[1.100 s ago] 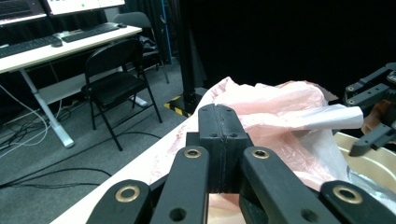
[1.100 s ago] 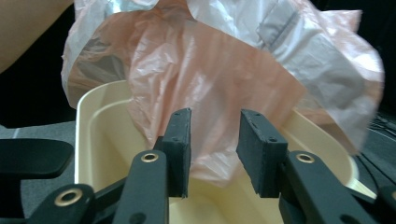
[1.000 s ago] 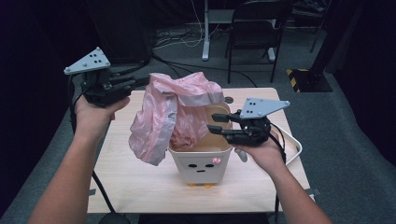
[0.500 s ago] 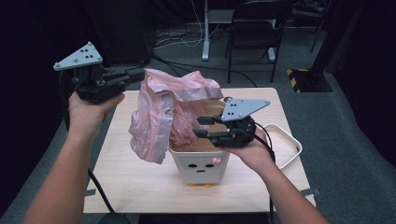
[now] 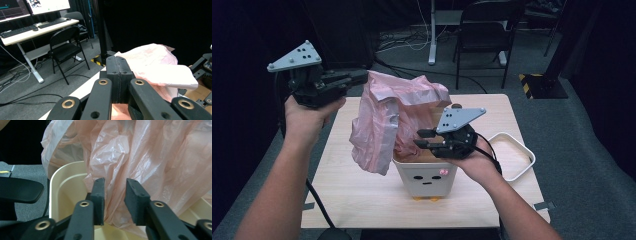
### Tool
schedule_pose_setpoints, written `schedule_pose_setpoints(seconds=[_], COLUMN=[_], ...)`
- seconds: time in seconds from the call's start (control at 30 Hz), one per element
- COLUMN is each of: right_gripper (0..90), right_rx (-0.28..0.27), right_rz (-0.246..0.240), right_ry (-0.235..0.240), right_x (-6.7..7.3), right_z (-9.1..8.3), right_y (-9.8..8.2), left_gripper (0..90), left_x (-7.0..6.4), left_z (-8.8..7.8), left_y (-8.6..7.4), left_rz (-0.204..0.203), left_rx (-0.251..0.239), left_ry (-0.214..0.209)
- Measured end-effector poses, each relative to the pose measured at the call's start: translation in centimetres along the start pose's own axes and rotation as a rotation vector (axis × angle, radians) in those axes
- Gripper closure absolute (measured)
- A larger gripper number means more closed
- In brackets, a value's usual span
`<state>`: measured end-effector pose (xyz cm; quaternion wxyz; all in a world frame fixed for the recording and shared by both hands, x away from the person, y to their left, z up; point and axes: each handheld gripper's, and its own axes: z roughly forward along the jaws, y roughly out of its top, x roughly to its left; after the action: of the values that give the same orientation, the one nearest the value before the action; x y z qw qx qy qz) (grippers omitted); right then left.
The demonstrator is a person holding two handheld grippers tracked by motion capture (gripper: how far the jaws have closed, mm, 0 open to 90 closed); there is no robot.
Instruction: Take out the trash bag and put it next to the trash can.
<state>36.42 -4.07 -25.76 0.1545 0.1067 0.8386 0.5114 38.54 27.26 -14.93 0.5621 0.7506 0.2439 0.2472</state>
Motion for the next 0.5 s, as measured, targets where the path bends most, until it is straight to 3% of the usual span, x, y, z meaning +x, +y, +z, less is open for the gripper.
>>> schedule_pose_setpoints(seconds=[0.27, 0.5], right_gripper=[89.1, 90.0], right_rx=[0.021, -0.001], right_rz=[0.014, 0.029], right_ry=[0.026, 0.016], right_x=[-0.28, -0.55], right_z=[0.18, -0.14], right_y=[-0.30, -0.37], left_gripper=[90.0, 90.0], left_x=[0.29, 0.32], left_z=[-0.11, -0.03], left_y=[-0.40, -0.37], left_rz=[-0.011, -0.014], left_rx=[0.001, 0.001], left_ry=[-0.002, -0.005])
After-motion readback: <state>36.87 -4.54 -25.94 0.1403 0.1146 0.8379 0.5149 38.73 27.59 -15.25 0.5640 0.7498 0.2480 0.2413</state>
